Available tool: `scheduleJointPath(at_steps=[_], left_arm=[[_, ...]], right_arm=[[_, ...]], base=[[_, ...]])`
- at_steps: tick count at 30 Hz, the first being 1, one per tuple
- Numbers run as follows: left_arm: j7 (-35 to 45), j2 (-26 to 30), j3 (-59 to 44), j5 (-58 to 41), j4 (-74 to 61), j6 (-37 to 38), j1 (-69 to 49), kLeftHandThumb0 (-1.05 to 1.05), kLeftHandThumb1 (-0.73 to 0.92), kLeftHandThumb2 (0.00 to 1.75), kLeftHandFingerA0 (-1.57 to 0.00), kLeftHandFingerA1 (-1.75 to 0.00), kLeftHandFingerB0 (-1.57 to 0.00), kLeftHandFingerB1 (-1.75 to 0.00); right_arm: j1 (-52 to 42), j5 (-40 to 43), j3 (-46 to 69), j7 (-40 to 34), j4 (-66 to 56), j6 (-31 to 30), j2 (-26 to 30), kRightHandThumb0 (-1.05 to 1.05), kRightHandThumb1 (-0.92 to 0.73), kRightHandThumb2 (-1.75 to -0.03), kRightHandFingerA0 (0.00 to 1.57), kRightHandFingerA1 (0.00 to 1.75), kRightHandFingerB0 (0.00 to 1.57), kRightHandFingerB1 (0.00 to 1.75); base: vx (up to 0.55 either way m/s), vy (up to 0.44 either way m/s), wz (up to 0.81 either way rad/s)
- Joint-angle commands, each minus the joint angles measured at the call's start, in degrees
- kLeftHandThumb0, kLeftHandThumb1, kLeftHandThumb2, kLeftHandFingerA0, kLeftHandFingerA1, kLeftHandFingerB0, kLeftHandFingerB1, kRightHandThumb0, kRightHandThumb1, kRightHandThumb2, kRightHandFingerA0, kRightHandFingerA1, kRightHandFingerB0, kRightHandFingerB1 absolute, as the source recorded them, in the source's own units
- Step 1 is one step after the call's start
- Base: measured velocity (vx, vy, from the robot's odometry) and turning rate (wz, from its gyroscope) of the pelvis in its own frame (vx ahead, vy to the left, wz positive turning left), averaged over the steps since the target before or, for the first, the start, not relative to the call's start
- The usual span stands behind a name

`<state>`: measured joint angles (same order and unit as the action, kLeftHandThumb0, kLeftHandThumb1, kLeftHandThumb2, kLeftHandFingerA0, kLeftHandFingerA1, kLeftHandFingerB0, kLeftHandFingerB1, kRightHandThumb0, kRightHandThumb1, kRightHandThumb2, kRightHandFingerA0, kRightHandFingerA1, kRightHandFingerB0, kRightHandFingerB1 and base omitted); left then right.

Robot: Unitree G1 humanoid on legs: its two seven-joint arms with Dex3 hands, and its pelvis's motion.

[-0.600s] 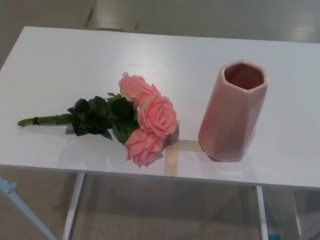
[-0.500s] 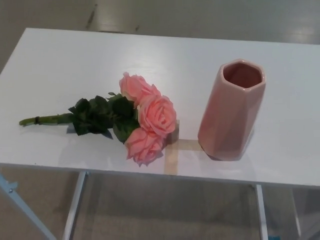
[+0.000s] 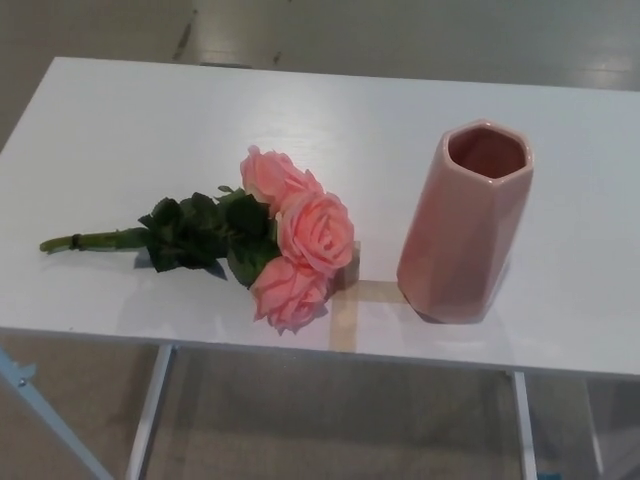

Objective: Use the left hand to pick up the rose and then lift and insert it into the pink vase.

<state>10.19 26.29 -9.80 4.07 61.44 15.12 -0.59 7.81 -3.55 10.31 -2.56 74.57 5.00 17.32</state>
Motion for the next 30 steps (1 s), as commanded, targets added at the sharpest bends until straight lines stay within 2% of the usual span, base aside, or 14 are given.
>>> scheduleJointPath(at_steps=[1,2,3,4,5,6,7,13,18,21,22,23,24,30], left_arm=[[14.8,4.1,-0.1,-7.0,-26.5,8.1,-15.2,-0.66,0.36,0.71,-0.06,-0.21,-0.04,-0.19],[16.0,4.6,-0.6,-8.5,-31.4,8.3,-17.9,-0.57,0.35,0.77,-0.02,-0.29,-0.06,-0.27],[16.8,5.1,-1.1,-9.7,-36.1,8.7,-20.6,-0.60,0.40,0.77,-0.03,-0.37,-0.01,-0.33],[17.7,5.7,-1.8,-11.2,-41.9,9.6,-24.1,-0.32,0.16,0.80,0.00,-0.48,0.00,-0.46],[18.2,5.9,-2.2,-12.1,-44.8,9.9,-25.7,-0.32,0.16,0.80,0.00,-0.48,0.00,-0.46],[19.3,6.4,-2.8,-13.6,-48.4,10.4,-27.7,-0.61,0.42,0.55,-0.20,-0.31,-0.17,-0.28],[20.1,6.9,-3.3,-14.8,-51.7,11.0,-29.9,-0.29,0.17,0.81,-0.06,-0.50,-0.06,-0.48],[25.2,8.7,-8.6,-26.0,-73.8,11.3,-42.5,-0.25,0.20,0.81,-0.11,-0.52,-0.11,-0.50],[24.9,8.3,-12.7,-30.6,-87.2,12.8,-48.8,-0.24,0.19,0.80,-0.11,-0.52,-0.11,-0.50],[22.2,6.7,-15.4,-30.6,-92.4,13.6,-50.2,-0.23,0.18,0.80,-0.13,-0.53,-0.13,-0.50],[21.3,5.8,-16.1,-30.6,-93.4,14.6,-50.4,-0.47,0.38,0.52,-0.27,-0.34,-0.31,-0.32],[19.7,4.7,-16.8,-30.9,-94.9,15.1,-50.1,-0.25,0.23,0.83,-0.09,-0.51,-0.09,-0.50],[18.7,4.5,-17.2,-31.1,-95.5,15.0,-48.3,-0.46,0.37,0.52,-0.28,-0.35,-0.32,-0.32],[12.0,7.5,-21.1,-31.5,-100.7,7.8,-34.3,-0.47,0.37,0.52,-0.31,-0.36,-0.30,-0.31]], right_arm=[[0.4,-1.0,-1.2,-0.7,0.3,0.7,0.6,-0.31,-0.67,-0.59,0.70,0.50,0.58,0.44],[0.4,-1.1,-1.3,-0.8,0.4,0.7,0.7,-0.31,-0.67,-0.59,0.70,0.50,0.58,0.44],[0.4,-1.3,-1.5,-0.7,0.4,0.8,0.8,-0.31,-0.67,-0.59,0.71,0.50,0.58,0.44],[0.5,-1.4,-1.6,-0.7,0.4,0.7,1.1,-0.31,-0.67,-0.59,0.71,0.50,0.58,0.44],[0.6,-1.3,-1.6,-0.7,0.4,0.6,1.1,-0.31,-0.67,-0.59,0.71,0.50,0.58,0.44],[0.7,-1.5,-1.8,-0.8,0.4,0.6,1.2,-0.32,-0.67,-0.59,0.71,0.50,0.58,0.44],[0.4,-1.6,-1.9,-0.8,0.4,0.6,1.2,-0.32,-0.67,-0.59,0.71,0.50,0.58,0.44],[0.6,-1.6,-2.1,-1.0,0.5,0.4,0.9,-0.32,-0.67,-0.59,0.71,0.50,0.58,0.43],[0.6,-1.1,-1.7,-0.7,0.6,0.3,0.9,-0.32,-0.67,-0.59,0.71,0.50,0.58,0.44],[1.2,-1.5,-2.0,-0.8,0.6,0.1,1.0,-0.32,-0.67,-0.59,0.71,0.50,0.58,0.44],[0.8,-1.5,-2.0,-0.9,0.6,0.1,0.8,-0.32,-0.67,-0.59,0.71,0.50,0.58,0.44],[0.6,-1.5,-2.1,-0.9,0.5,0.2,0.9,-0.31,-0.67,-0.59,0.71,0.51,0.57,0.44],[1.0,-1.5,-2.1,-0.9,0.5,0.1,0.9,-0.32,-0.67,-0.59,0.71,0.50,0.58,0.44],[2.0,-2.1,-2.7,-1.1,0.5,-0.1,1.2,-0.31,-0.67,-0.59,0.71,0.50,0.56,0.43]], base=[[0.00,0.000,0.00],[0.00,0.000,0.00],[0.00,0.000,0.00],[0.00,0.000,0.00],[0.00,0.000,0.00],[0.00,0.000,0.00],[0.00,0.000,0.00],[0.00,0.000,0.00],[0.00,0.000,0.00],[0.00,0.000,0.00],[0.00,0.000,0.00],[0.00,0.000,0.00],[0.00,0.000,0.00],[0.00,0.000,0.00]])
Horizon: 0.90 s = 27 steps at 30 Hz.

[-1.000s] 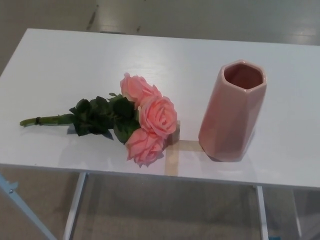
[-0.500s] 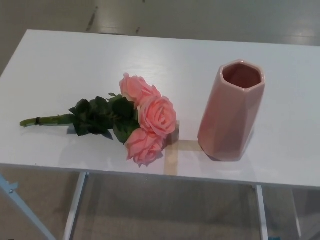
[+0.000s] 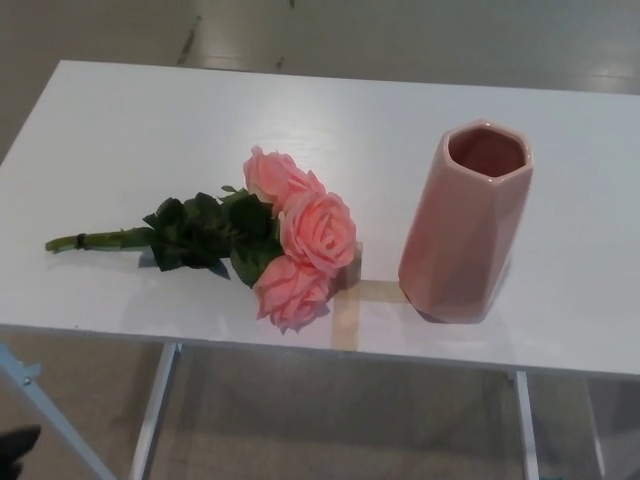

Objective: Use the left hand to pick up the rose and then lift and insert it into the pink vase.

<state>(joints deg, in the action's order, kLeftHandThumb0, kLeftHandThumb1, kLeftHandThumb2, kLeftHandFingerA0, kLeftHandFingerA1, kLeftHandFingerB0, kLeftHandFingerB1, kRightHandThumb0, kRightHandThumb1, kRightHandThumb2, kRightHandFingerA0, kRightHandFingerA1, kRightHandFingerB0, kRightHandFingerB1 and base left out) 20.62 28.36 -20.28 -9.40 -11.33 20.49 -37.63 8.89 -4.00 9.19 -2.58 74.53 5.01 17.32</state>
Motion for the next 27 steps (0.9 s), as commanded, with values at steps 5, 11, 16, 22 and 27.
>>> scheduleJointPath(at_steps=[5,11,16,22,27], left_arm=[[-1.0,10.8,-10.4,-13.5,-26.1,-5.2,16.9,-0.49,0.38,0.52,-0.32,-0.36,-0.30,-0.31],[-0.9,16.8,-7.0,-5.3,-22.3,-14.1,30.9,-0.60,0.40,0.54,-0.30,-0.33,-0.28,-0.30],[3.6,21.8,4.9,3.2,-11.3,-19.2,43.8,-0.61,0.43,0.54,-0.19,-0.29,-0.17,-0.28],[4.2,22.2,17.1,11.7,0.6,-23.5,57.2,-0.65,0.45,0.54,-0.06,-0.24,-0.10,-0.26],[4.4,19.9,26.2,18.2,8.5,-28.4,65.5,-0.68,0.45,0.54,-0.01,-0.25,-0.08,-0.26]], right_arm=[[1.7,-1.0,-1.2,-0.9,0.5,-0.1,1.5,-0.31,-0.67,-0.59,0.71,0.50,0.57,0.43],[1.7,-1.0,-1.8,-0.4,0.4,0.0,1.3,-0.32,-0.67,-0.59,0.69,0.50,0.57,0.43],[1.7,-0.8,-2.1,-0.3,0.7,-0.4,1.0,-0.32,-0.67,-0.59,0.69,0.49,0.57,0.43],[1.8,-0.8,-2.5,-0.5,0.7,-0.1,0.7,-0.32,-0.67,-0.59,0.69,0.50,0.57,0.43],[1.7,-0.5,-2.4,-1.0,0.4,0.2,0.5,-0.32,-0.67,-0.59,0.70,0.50,0.57,0.43]], base=[[0.00,0.000,0.00],[0.00,0.000,0.00],[0.00,0.000,0.00],[0.00,0.000,0.00],[0.00,0.000,0.00]])
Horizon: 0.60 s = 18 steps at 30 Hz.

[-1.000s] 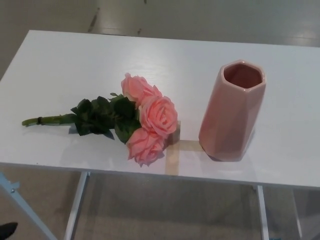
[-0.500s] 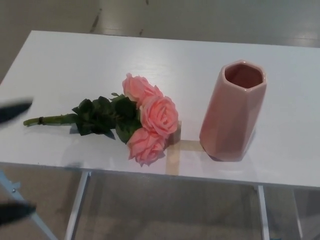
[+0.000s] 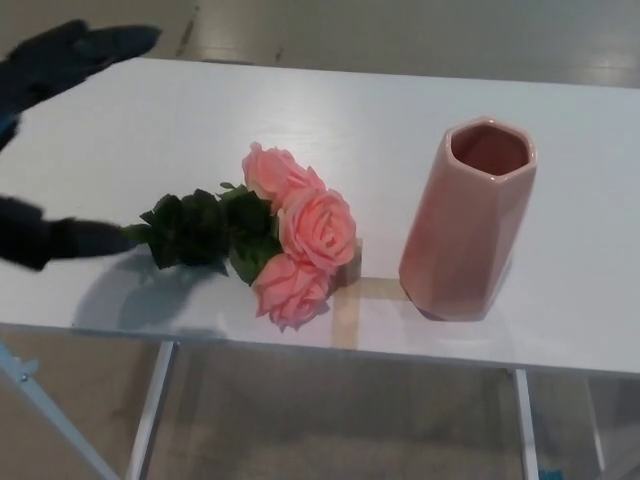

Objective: Use the left hand to pick up the rose and then lift and insert it into the pink vase.

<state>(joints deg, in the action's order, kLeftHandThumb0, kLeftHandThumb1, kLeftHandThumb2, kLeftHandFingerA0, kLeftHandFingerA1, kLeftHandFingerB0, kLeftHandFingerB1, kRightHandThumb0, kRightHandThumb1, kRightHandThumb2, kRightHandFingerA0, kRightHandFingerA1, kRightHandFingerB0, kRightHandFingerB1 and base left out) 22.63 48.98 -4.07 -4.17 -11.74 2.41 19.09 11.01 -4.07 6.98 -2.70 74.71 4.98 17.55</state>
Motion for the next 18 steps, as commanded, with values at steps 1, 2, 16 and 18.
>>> scheduleJointPath(at_steps=[1,2,16,18], left_arm=[[2.5,-1.2,11.8,14.2,11.0,-11.0,10.3,-0.69,0.37,0.65,-0.04,-0.17,-0.10,-0.25],[2.8,-2.0,14.0,15.5,13.3,-12.5,12.4,-0.68,0.45,0.54,0.00,-0.25,-0.08,-0.27],[1.0,-9.7,25.8,23.0,32.6,-16.2,24.5,-0.64,0.37,0.64,-0.05,-0.18,-0.10,-0.23],[1.0,-10.7,26.4,23.7,34.0,-16.5,25.3,-0.64,0.37,0.64,-0.05,-0.17,-0.10,-0.23]], right_arm=[[-0.6,-0.6,-0.3,-0.9,0.2,0.4,0.2,-0.32,-0.67,-0.59,0.70,0.50,0.57,0.43],[-0.6,-0.8,-0.6,-0.8,0.2,0.4,0.3,-0.32,-0.67,-0.59,0.70,0.50,0.57,0.43],[-0.3,0.1,-0.4,-0.1,0.2,0.3,0.3,-0.32,-0.67,-0.59,0.70,0.50,0.57,0.43],[-0.3,0.1,-0.3,-0.1,0.2,0.2,0.3,-0.32,-0.67,-0.59,0.70,0.50,0.57,0.43]], base=[[0.00,0.000,0.00],[0.00,0.000,0.00],[0.00,0.000,0.00],[0.00,0.000,0.00]])
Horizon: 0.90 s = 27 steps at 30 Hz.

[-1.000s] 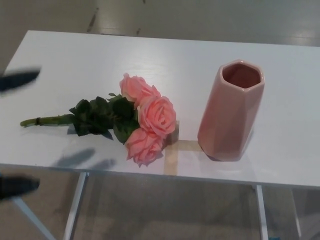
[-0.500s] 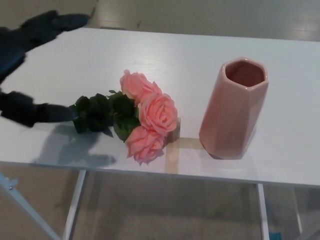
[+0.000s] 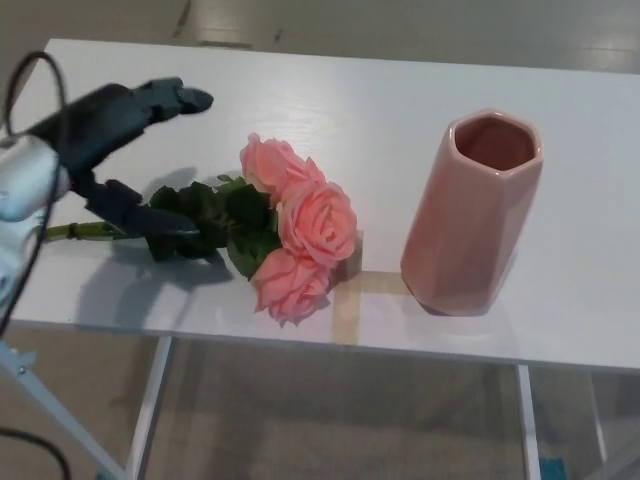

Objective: Use the left hand to pick up the rose and then lift and insert it into the pink vase.

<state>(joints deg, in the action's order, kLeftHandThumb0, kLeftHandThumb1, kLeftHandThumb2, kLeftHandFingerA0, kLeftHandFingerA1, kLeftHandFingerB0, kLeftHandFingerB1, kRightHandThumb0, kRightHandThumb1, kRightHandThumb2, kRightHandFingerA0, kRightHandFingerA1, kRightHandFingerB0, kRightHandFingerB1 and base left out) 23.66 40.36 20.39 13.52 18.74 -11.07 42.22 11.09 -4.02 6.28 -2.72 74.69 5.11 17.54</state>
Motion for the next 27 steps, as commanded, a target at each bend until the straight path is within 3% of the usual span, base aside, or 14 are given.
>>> scheduleJointPath(at_steps=[1,4,5,10,12,17,18,20,22,23,27], left_arm=[[0.0,-2.4,2.1,6.4,4.0,-3.2,2.5,-0.64,0.37,0.64,-0.05,-0.17,-0.10,-0.23],[-0.5,-5.1,3.9,8.5,6.9,-4.5,4.1,-0.63,0.38,0.63,-0.05,-0.18,-0.09,-0.23],[-0.7,-5.7,4.3,9.1,7.6,-4.6,4.3,-0.55,0.35,0.76,0.00,-0.21,-0.06,-0.29],[-0.8,-6.7,4.3,10.4,8.8,-4.6,4.5,-0.55,0.35,0.76,0.00,-0.21,-0.06,-0.29],[-3.3,-10.0,5.4,11.5,13.9,-2.9,5.4,-0.57,0.38,0.75,-0.04,-0.20,-0.10,-0.29],[-4.9,-12.3,5.3,12.3,18.1,-1.0,6.3,-0.55,0.36,0.76,-0.03,-0.25,-0.06,-0.32],[-5.3,-13.1,5.4,12.4,18.5,-0.9,6.2,-0.63,0.37,0.63,-0.06,-0.18,-0.11,-0.26],[-5.3,-14.2,5.6,12.9,18.9,-1.0,6.3,-0.59,0.44,0.54,0.00,-0.24,-0.10,-0.27],[-5.7,-14.9,5.5,13.1,20.3,-0.3,6.9,-0.59,0.44,0.54,-0.01,-0.24,-0.10,-0.26],[-6.0,-15.4,5.6,13.2,21.1,-0.1,7.1,-0.60,0.37,0.62,-0.07,-0.20,-0.11,-0.26],[-7.7,-17.6,6.3,14.1,24.7,1.3,7.6,-0.52,0.42,0.55,-0.09,-0.22,-0.12,-0.25]], right_arm=[[-0.4,0.1,0.4,-0.1,0.2,0.1,0.3,-0.32,-0.67,-0.59,0.70,0.50,0.57,0.43],[-0.2,-0.4,0.0,-0.4,0.3,0.1,0.2,-0.33,-0.67,-0.59,0.69,0.49,0.57,0.43],[-0.2,-0.5,-0.1,-0.4,0.3,0.1,0.2,-0.33,-0.67,-0.59,0.69,0.49,0.57,0.43],[-0.2,-0.4,-0.2,-0.5,0.3,0.2,0.1,-0.33,-0.67,-0.59,0.69,0.49,0.57,0.43],[-0.1,-0.3,-0.1,-0.3,0.2,0.3,0.2,-0.32,-0.67,-0.59,0.70,0.50,0.57,0.43],[-0.1,-0.4,-0.2,-0.5,0.2,0.3,0.2,-0.33,-0.67,-0.59,0.70,0.50,0.57,0.43],[-0.1,-0.4,-0.2,-0.6,0.3,0.3,0.2,-0.33,-0.67,-0.59,0.70,0.50,0.58,0.44],[0.1,-0.1,0.1,-0.5,0.3,0.0,0.2,-0.33,-0.67,-0.59,0.70,0.50,0.58,0.44],[0.3,0.3,0.4,-0.3,0.3,-0.1,0.0,-0.33,-0.67,-0.59,0.70,0.50,0.58,0.44],[0.3,0.3,0.5,-0.3,0.3,-0.1,0.0,-0.32,-0.67,-0.59,0.70,0.50,0.58,0.44],[0.3,0.8,1.4,-0.3,0.2,0.0,0.0,-0.32,-0.67,-0.59,0.69,0.50,0.58,0.44]], base=[[0.00,0.000,0.00],[0.00,0.000,0.00],[0.00,0.000,0.00],[0.00,0.000,0.00],[0.00,0.000,0.00],[0.00,0.000,0.00],[0.00,0.000,0.00],[0.00,0.000,0.00],[0.00,0.000,0.00],[0.00,0.000,0.00],[0.00,0.000,0.00]])
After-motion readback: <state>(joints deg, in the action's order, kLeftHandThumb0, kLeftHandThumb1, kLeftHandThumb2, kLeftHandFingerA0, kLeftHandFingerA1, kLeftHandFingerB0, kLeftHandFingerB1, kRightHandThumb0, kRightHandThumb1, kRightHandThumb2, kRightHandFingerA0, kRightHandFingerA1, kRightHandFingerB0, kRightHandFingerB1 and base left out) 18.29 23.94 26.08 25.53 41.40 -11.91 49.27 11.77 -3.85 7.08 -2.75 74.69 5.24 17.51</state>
